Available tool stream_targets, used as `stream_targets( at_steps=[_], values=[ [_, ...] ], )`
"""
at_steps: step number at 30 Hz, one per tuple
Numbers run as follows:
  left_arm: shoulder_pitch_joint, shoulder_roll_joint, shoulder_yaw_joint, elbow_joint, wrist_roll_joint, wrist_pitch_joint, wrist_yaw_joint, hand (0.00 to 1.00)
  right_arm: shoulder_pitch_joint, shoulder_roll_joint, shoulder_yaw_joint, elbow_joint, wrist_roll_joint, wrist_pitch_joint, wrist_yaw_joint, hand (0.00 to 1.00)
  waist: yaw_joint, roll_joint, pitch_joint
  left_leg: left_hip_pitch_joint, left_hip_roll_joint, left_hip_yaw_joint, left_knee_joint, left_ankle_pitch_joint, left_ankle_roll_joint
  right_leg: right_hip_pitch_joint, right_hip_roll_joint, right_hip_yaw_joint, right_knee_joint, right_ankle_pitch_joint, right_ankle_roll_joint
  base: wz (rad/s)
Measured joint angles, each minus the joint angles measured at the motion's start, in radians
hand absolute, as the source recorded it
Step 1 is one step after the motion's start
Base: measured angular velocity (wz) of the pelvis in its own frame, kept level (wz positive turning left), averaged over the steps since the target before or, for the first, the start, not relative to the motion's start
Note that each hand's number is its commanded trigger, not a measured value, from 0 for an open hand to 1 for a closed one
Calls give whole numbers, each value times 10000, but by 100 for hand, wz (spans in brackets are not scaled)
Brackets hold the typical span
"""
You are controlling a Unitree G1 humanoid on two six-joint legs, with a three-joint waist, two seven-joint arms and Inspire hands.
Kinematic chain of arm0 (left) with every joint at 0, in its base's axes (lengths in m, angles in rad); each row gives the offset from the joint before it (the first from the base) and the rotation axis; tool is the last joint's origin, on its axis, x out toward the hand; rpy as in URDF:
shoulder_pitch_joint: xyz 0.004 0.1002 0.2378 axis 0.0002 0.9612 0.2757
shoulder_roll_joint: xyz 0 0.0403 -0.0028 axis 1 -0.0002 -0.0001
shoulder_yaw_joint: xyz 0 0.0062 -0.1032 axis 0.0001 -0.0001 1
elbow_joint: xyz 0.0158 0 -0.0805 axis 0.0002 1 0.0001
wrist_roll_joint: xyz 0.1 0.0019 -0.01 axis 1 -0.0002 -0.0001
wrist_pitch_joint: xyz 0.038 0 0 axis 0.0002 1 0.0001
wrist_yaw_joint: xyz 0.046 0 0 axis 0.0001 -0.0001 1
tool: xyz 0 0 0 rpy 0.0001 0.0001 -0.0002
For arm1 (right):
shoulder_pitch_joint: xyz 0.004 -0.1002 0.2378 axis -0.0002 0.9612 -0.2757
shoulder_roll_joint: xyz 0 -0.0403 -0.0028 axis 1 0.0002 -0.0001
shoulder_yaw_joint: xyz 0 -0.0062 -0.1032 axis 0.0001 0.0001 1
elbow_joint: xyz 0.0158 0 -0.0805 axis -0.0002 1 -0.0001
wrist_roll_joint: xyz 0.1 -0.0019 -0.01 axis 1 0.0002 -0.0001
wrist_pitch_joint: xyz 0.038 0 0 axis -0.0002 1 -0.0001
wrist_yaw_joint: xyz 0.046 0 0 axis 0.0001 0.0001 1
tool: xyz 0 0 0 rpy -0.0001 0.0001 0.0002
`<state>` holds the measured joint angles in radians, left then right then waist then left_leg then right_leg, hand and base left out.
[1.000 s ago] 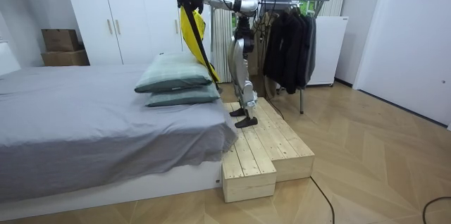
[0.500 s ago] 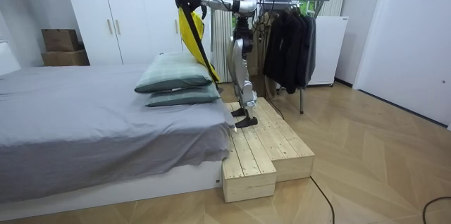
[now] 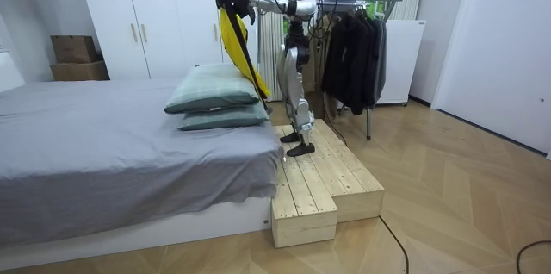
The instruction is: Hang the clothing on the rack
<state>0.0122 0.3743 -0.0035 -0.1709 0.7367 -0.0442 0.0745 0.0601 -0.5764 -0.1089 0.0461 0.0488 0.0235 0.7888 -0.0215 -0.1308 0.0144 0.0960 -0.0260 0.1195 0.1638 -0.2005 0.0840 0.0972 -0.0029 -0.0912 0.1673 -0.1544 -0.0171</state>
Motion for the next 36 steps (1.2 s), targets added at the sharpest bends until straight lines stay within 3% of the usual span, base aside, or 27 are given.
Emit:
stream_targets(
  at_steps=[8, 14, 18, 21, 26, 32, 36],
  values=[
    [61, -2, -49, 15, 5, 7, 97, 100, 0, 586, 26, 1065, 429, -8, 151, 0, -11, 117, -9, 62, -3, 19, 68, 0, 0, 79, -11, 52, -3, 0, 0, 0],
    [58, -20, -593, 14, 2, 15, 324, 100, -4, 1046, 241, 1299, 1900, -4, 72, 0, -9, 349, -48, 182, -10, 31, 19, 0, 0, 97, -16, 66, 11, 0, 1, 0],
    [60, -37, -700, 15, -1, 26, 433, 100, 0, 1239, 436, 1567, 2262, 3, -150, 0, 4, 380, -46, 179, -7, 29, 21, 0, 0, 94, -9, 69, 18, 0, 0, 0],
    [60, -145, -712, 75, -19, 24, 610, 100, 0, 1745, 476, 1902, 2632, 3, -587, 0, 33, 398, -51, 178, -6, 42, 16, 0, 0, 75, -5, 45, 21, 0, 0, 0],
    [60, -386, -799, 307, 1, 41, 943, 100, -12, 2195, 514, 2222, 2717, 10, -1362, 0, 96, 425, -66, 180, -11, 43, 5, 0, 0, 80, -7, 35, 17, 1, -1, 0],
    [61, -470, -1011, 416, 38, 477, 962, 100, -601, 2389, 1035, 2642, 3209, 17, -2089, 0, 130, 585, -65, 133, -12, 42, 23, 0, 0, 116, -10, 35, 2, 5, -5, 0],
    [59, -472, -1206, 438, 220, 720, 907, 100, -1027, 2389, 1486, 2757, 3396, 27, -2136, 0, 168, 696, -106, 124, -13, 16, 45, 0, 0, 133, -11, 6, -6, 5, -4, 2]
  ],
)
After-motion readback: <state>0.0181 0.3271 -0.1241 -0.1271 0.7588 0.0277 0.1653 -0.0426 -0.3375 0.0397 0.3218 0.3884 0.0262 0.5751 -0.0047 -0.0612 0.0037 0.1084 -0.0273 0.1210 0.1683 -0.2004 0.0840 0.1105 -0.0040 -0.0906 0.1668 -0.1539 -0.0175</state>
